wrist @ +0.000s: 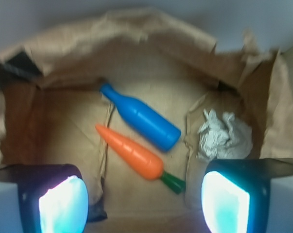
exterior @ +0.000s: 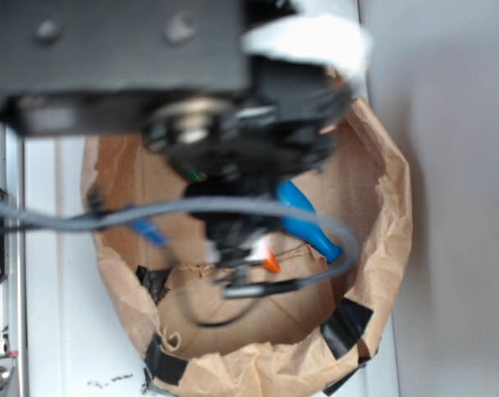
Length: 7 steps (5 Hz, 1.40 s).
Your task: Grab the carrot.
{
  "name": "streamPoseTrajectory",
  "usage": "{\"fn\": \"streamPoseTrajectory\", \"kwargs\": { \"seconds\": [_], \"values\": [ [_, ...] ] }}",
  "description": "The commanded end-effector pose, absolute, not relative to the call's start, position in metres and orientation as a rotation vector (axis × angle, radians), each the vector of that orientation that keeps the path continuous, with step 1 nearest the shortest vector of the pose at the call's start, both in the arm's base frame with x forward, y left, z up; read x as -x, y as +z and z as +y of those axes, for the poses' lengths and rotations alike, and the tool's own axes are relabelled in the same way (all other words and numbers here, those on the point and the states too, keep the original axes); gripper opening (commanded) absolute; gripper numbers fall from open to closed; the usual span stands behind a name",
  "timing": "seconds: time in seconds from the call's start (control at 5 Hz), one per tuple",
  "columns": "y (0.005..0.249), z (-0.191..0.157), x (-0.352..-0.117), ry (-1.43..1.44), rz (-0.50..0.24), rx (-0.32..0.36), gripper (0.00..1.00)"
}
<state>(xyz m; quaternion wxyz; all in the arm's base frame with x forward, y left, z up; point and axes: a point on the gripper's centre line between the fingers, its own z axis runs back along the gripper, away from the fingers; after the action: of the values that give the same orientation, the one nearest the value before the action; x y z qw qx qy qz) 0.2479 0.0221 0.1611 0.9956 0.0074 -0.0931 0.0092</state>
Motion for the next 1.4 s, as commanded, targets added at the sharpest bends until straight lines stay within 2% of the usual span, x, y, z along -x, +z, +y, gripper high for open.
{"fn": "streamPoseTrajectory", "kwargs": {
  "seconds": [0.0,0.4,0.8,1.0,1.2],
  "values": [
    [0.138,0.019,-0.221,-0.026,-0.256,-0.062,1.0],
    [0.113,0.007,-0.24,0.015,-0.185,-0.113,1.0],
    [0.081,0.0,-0.245,-0.005,-0.138,-0.14,1.0],
    [0.066,0.003,-0.254,-0.001,-0.132,-0.121,1.0],
    [0.055,0.012,-0.263,0.013,-0.111,-0.069,1.0]
  ]
}}
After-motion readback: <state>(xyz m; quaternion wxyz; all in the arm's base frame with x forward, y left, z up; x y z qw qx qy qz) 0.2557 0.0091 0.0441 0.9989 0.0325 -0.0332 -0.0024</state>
